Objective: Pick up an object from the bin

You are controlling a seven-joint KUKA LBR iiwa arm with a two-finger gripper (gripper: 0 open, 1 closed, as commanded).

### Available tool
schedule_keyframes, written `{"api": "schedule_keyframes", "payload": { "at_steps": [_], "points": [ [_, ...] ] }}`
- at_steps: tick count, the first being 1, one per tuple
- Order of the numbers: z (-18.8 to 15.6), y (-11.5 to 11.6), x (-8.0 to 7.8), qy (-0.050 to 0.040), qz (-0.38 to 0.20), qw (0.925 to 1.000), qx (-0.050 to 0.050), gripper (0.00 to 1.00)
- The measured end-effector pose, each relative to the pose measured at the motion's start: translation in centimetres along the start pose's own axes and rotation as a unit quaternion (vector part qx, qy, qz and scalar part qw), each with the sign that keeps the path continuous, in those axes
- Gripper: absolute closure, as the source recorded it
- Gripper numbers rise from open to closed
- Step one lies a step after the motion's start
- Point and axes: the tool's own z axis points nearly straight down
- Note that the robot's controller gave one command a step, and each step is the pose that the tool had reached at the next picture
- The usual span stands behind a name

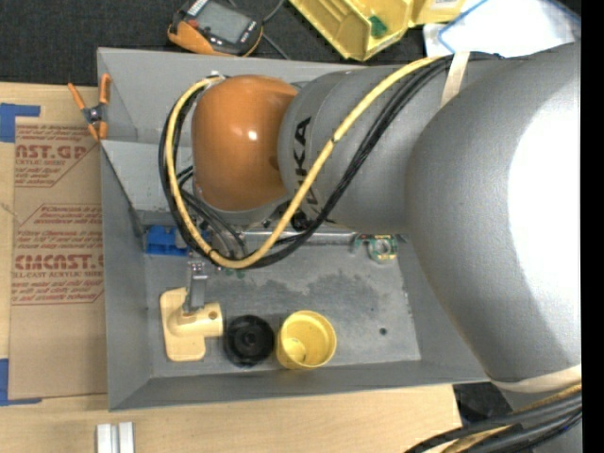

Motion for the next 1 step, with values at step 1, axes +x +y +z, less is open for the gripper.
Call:
{"api": "schedule_keyframes", "payload": {
  "at_steps": [1],
  "points": [
    [2.11, 1.27, 0.11, -0.0002, -0.018, 0.9998, 0.000, 0.00]
  ]
}}
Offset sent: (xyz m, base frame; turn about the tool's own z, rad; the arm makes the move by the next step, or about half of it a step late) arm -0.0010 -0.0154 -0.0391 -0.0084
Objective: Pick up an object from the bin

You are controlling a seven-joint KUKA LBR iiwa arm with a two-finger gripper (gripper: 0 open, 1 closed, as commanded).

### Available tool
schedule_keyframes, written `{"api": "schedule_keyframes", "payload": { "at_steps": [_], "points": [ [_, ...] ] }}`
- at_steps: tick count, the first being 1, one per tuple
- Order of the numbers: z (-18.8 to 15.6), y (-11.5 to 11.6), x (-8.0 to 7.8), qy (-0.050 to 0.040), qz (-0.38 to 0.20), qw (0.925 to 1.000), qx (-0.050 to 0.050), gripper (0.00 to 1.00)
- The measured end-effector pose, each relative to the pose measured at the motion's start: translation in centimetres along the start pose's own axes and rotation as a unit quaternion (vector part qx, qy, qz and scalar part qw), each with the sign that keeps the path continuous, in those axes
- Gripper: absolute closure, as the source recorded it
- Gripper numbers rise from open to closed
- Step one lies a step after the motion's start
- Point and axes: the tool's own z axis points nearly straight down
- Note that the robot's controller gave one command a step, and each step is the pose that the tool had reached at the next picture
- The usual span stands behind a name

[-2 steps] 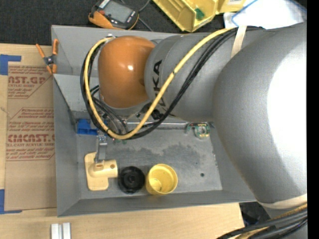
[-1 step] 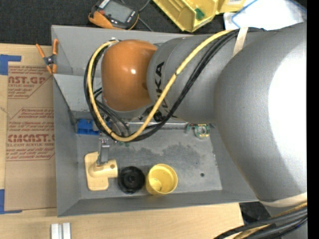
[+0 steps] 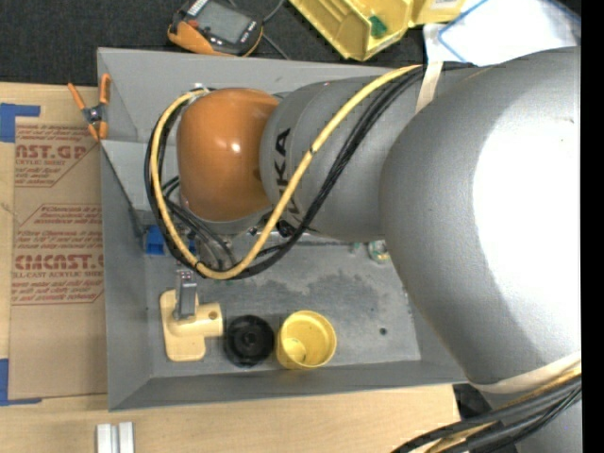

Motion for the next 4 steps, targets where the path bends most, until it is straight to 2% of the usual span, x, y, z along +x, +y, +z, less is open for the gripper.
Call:
{"api": "schedule_keyframes", "payload": {
  "at_steps": [1, 2, 3, 4],
  "points": [
    [1.9, -2.8, 0.1, 0.0009, 0.013, 0.9999, 0.001, 0.00],
    [4.4, -2.2, 6.3, -0.0048, -0.146, 0.9893, -0.002, 1.00],
    [4.4, -2.2, 6.3, -0.0049, -0.146, 0.9892, -0.002, 1.00],
    [-7.7, -2.3, 6.4, -0.0027, -0.155, 0.9880, -0.001, 1.00]
  ]
}}
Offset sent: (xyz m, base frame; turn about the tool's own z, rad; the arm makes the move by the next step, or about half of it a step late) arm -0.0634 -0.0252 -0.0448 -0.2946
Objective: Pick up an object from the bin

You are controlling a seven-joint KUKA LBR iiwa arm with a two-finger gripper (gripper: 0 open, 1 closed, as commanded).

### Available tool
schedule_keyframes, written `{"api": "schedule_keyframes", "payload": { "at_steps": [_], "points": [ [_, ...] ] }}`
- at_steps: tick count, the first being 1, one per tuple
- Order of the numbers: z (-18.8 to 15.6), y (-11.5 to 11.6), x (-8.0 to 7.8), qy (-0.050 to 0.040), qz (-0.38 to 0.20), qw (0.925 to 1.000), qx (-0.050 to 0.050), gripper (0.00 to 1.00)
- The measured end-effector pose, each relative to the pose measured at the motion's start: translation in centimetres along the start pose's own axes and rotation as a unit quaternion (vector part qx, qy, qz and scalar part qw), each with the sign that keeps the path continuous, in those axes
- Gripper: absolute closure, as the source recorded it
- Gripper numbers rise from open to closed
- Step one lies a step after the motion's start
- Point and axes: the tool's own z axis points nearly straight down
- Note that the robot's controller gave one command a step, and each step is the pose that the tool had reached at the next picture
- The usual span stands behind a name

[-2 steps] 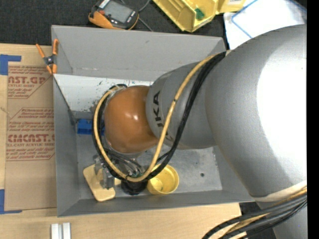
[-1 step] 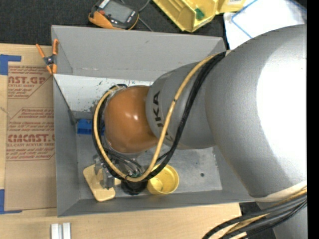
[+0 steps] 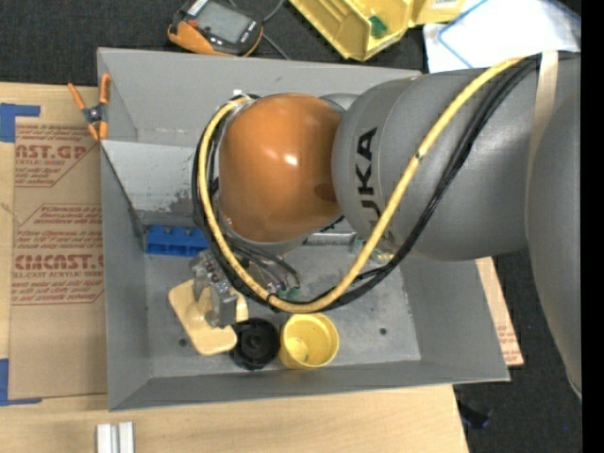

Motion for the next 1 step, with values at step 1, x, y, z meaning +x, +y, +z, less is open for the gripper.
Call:
{"api": "schedule_keyframes", "payload": {
  "at_steps": [1],
  "points": [
    [-3.22, 0.60, -0.26, 0.0035, 0.023, 0.9997, 0.000, 1.00]
  ]
}}
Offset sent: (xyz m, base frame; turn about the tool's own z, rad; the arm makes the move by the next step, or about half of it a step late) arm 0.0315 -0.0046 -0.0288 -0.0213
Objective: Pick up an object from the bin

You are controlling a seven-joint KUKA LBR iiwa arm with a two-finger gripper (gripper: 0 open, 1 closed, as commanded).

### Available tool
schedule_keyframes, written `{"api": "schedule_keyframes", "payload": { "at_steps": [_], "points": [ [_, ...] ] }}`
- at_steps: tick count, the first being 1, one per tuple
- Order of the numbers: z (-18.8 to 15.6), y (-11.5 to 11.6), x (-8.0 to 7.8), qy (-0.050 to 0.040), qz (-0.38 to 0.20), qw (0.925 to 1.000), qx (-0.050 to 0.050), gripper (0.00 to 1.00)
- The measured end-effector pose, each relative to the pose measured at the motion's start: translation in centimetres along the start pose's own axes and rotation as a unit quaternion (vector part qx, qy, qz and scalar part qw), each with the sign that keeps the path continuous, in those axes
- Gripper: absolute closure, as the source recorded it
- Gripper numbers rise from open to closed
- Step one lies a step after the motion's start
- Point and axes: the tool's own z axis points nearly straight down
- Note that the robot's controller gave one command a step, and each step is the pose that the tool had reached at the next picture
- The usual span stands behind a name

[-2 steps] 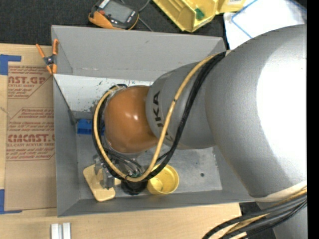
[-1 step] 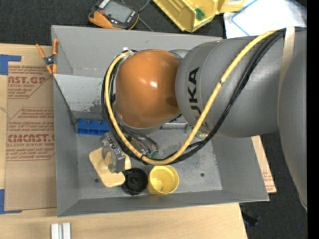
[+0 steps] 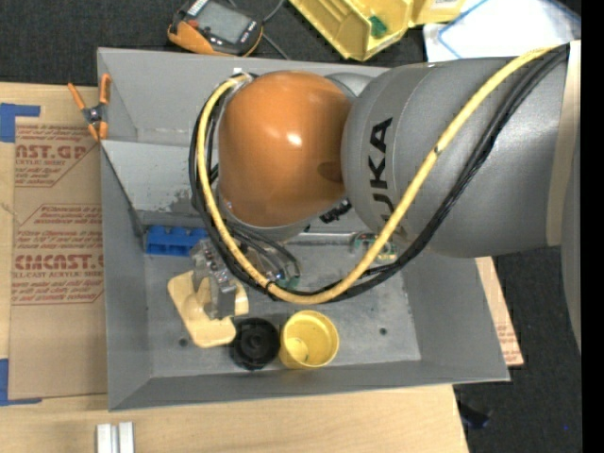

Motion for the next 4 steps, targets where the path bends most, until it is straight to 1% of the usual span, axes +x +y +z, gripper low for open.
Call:
{"api": "schedule_keyframes", "payload": {
  "at_steps": [1, 2, 3, 4],
  "points": [
    [6.5, -2.1, -2.6, -0.0026, -0.033, 0.9994, 0.001, 1.00],
    [6.0, -2.0, -3.9, -0.0032, -0.031, 0.9995, 0.000, 1.00],
    [6.2, -2.3, -5.0, -0.0074, -0.048, 0.9988, 0.000, 1.00],
    [-0.2, -9.7, -6.5, -0.0132, -0.181, 0.9834, 0.003, 1.00]
  ]
}}
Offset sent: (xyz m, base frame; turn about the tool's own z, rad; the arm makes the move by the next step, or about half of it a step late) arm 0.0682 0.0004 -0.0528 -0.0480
